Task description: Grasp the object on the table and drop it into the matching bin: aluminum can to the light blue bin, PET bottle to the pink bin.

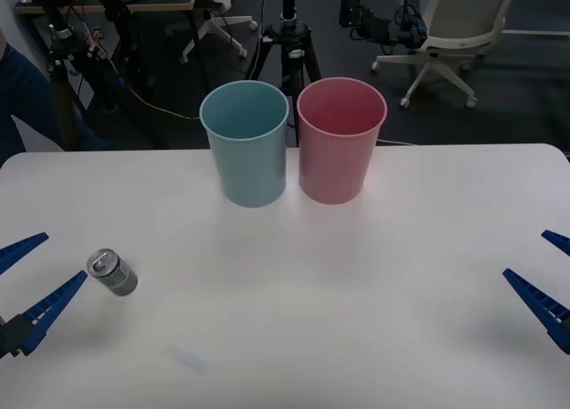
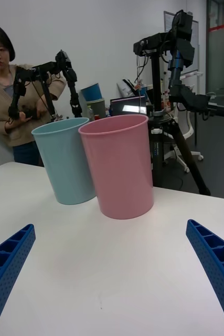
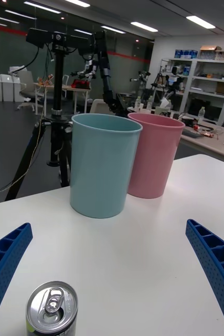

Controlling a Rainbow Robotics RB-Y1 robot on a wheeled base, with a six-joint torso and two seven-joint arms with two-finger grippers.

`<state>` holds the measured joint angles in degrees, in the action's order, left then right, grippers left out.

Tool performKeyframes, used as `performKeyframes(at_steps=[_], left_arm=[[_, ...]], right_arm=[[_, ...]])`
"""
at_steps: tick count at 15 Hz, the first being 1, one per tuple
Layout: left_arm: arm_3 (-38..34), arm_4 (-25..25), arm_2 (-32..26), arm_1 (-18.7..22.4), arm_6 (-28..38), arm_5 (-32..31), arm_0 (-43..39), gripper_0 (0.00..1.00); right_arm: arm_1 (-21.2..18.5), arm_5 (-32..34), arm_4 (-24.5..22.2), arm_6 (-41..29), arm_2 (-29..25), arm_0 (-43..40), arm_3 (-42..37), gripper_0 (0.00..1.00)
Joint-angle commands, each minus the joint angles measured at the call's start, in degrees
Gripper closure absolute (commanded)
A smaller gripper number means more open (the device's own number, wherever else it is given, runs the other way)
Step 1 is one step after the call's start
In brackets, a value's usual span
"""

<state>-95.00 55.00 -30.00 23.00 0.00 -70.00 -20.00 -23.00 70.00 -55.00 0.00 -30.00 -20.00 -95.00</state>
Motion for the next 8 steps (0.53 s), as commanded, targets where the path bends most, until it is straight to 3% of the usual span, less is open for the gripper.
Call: performKeyframes(at_steps=[1,6,8], left_arm=[[0.4,0.7,-0.5,0.6,0.0,-0.1,-0.7,0.00],[-0.4,-1.5,0.5,1.6,-0.8,0.1,-3.1,0.00],[-0.4,-3.0,1.2,1.6,-4.6,0.7,-4.4,0.00]], right_arm=[[0.0,0.0,0.0,0.0,0.0,0.0,0.0,0.00],[0.0,0.0,0.0,0.0,0.0,0.0,0.0,0.00],[0.0,0.0,0.0,0.0,0.0,0.0,0.0,0.00]])
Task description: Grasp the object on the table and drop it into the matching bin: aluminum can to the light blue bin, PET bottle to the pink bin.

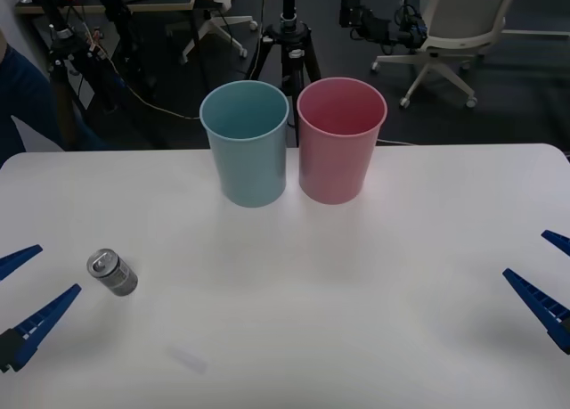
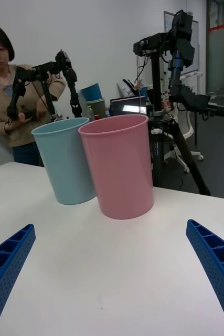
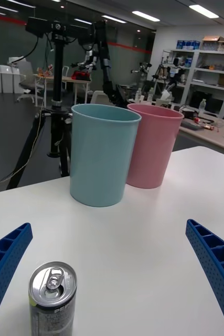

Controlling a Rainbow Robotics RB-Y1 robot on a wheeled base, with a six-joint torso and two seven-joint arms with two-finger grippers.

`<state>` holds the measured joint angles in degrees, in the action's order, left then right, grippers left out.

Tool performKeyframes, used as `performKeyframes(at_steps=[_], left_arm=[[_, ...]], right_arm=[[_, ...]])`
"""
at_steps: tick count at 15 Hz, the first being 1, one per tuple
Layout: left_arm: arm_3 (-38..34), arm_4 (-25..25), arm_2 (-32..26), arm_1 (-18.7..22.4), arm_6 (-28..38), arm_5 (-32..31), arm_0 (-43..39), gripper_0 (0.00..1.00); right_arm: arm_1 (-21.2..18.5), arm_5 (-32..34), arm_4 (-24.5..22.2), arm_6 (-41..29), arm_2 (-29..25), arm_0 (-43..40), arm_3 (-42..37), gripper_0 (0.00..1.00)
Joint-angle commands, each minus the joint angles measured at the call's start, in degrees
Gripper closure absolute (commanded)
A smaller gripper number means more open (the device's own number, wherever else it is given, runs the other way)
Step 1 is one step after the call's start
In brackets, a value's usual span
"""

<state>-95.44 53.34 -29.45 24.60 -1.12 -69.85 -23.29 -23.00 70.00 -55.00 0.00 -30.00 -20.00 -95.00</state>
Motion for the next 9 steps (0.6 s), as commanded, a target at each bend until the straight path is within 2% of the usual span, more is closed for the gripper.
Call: performKeyframes(at_steps=[1,3,9], left_arm=[[1.0,-2.4,1.4,0.0,-5.5,1.0,-1.6,0.00],[4.7,-4.5,2.8,0.0,-11.0,1.1,-1.8,0.00],[15.4,-5.8,4.8,1.7,-23.4,0.9,1.1,0.00]], right_arm=[[0.0,0.0,0.0,0.0,0.0,0.0,0.0,0.00],[0.0,0.0,0.0,0.0,0.0,0.0,0.0,0.00],[0.0,0.0,0.0,0.0,0.0,0.0,0.0,0.00]])
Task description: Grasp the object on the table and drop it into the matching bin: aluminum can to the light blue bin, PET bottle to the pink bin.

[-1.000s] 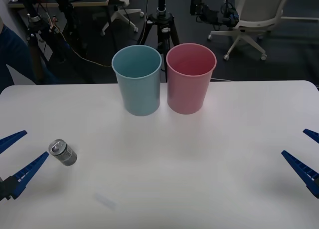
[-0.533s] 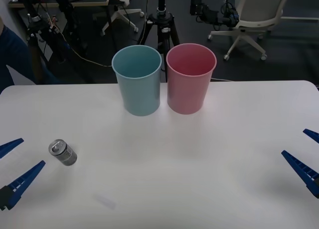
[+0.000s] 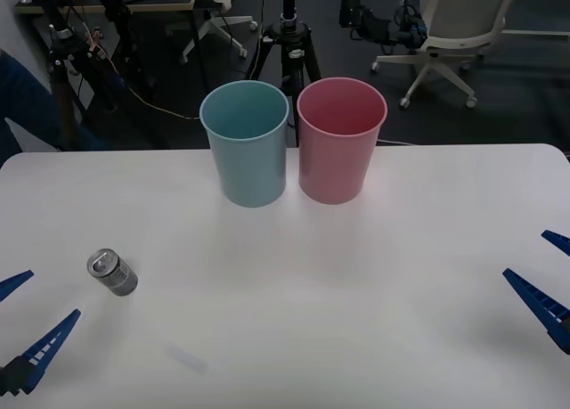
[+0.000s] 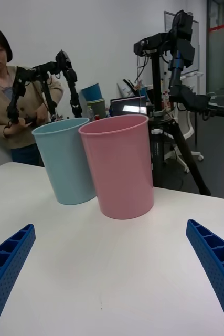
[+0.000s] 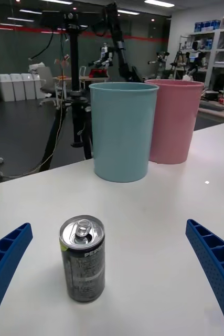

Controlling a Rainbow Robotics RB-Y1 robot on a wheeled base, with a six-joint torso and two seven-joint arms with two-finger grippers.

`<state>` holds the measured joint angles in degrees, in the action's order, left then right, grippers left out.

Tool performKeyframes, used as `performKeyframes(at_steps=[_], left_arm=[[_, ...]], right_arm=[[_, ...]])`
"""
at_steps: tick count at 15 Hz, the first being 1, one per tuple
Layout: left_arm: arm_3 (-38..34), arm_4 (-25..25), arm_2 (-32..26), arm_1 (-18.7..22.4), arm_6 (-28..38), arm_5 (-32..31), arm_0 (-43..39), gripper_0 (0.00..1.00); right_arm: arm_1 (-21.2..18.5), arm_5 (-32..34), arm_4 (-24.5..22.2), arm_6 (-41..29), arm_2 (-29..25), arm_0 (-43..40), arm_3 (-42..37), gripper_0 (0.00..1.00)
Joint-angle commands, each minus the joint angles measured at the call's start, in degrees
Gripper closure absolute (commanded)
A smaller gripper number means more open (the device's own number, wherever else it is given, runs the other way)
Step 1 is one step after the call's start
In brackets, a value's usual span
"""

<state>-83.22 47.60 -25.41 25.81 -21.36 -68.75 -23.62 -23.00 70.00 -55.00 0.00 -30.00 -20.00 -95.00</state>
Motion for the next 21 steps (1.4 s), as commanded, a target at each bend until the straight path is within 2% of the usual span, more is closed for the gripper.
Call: performKeyframes(at_steps=[1,4,6,8,13,16,21], left_arm=[[5.4,-0.1,1.5,0.6,-4.6,-0.5,2.5,0.00],[11.3,0.5,3.5,0.6,-7.1,-1.2,5.5,0.00],[16.3,-2.1,5.4,0.6,-11.5,-2.4,7.6,0.00],[20.3,-2.1,5.0,0.7,-14.4,-2.8,10.1,0.00],[28.8,-1.9,4.8,0.9,-14.9,-2.8,15.9,0.00],[31.4,-1.5,5.9,0.8,-14.9,-1.3,18.5,0.00],[31.4,-1.3,8.1,-0.5,-14.8,4.0,21.4,0.00]], right_arm=[[0.0,0.0,0.0,0.0,0.0,0.0,0.0,0.00],[0.0,0.0,0.0,0.0,0.0,0.0,0.0,0.00],[0.0,0.0,0.0,0.0,0.0,0.0,0.0,0.00],[0.0,0.0,0.0,0.0,0.0,0.0,0.0,0.00],[0.0,0.0,0.0,0.0,0.0,0.0,0.0,0.00],[0.0,0.0,0.0,0.0,0.0,0.0,0.0,0.00],[0.0,0.0,0.0,0.0,0.0,0.0,0.0,0.00]])
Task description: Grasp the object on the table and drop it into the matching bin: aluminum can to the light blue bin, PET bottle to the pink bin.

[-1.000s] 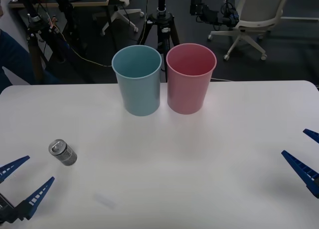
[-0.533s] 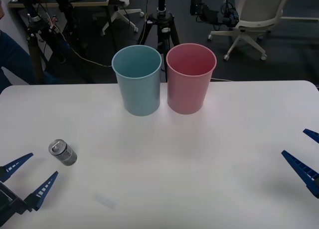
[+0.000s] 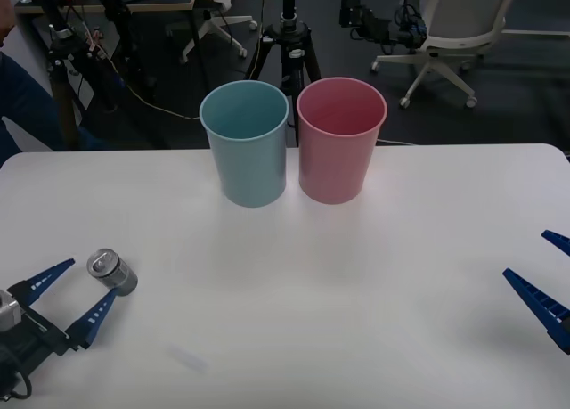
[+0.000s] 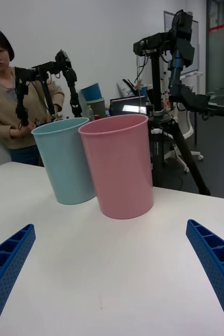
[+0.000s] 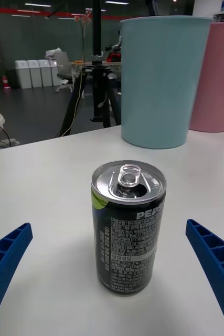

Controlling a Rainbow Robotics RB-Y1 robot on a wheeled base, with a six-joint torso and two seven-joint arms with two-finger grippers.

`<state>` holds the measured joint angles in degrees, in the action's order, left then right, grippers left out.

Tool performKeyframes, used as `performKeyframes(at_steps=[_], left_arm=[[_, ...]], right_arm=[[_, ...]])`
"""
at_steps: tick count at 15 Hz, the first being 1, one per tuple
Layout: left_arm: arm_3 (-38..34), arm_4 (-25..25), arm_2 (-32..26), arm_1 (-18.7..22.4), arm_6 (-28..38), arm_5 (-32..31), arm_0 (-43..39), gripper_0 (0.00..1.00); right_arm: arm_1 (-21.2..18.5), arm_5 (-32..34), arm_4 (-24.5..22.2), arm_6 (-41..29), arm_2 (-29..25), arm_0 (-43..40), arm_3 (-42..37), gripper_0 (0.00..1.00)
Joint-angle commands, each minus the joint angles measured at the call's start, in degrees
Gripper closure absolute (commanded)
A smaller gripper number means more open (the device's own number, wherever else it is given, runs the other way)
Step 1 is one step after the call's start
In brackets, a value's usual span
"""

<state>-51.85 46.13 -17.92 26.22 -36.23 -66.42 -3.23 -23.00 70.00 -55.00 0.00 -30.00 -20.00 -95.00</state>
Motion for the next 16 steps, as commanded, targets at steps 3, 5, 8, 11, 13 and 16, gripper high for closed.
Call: performKeyframes(at_steps=[3,5,8,11,13,16], left_arm=[[0.0,0.2,1.7,-2.2,0.2,4.8,2.8,0.00],[0.0,0.2,2.0,-2.8,0.3,6.6,3.8,0.00],[0.0,0.3,2.5,-2.8,0.5,8.1,4.6,0.00],[0.0,0.4,2.6,-2.8,1.1,8.7,4.6,0.00],[0.0,0.8,2.7,-2.8,1.3,8.8,4.8,0.15],[0.0,0.8,3.3,-2.8,1.3,8.8,4.8,0.39]], right_arm=[[0.0,0.0,0.0,0.0,0.0,0.0,0.0,0.00],[0.0,0.0,0.0,0.0,0.0,0.0,0.0,0.00],[0.0,0.0,0.0,0.0,0.0,0.0,0.0,0.00],[0.0,0.0,0.0,0.0,0.0,0.0,0.0,0.00],[0.0,0.0,0.0,0.0,0.0,0.0,0.0,0.00],[0.0,0.0,0.0,0.0,0.0,0.0,0.0,0.00]])
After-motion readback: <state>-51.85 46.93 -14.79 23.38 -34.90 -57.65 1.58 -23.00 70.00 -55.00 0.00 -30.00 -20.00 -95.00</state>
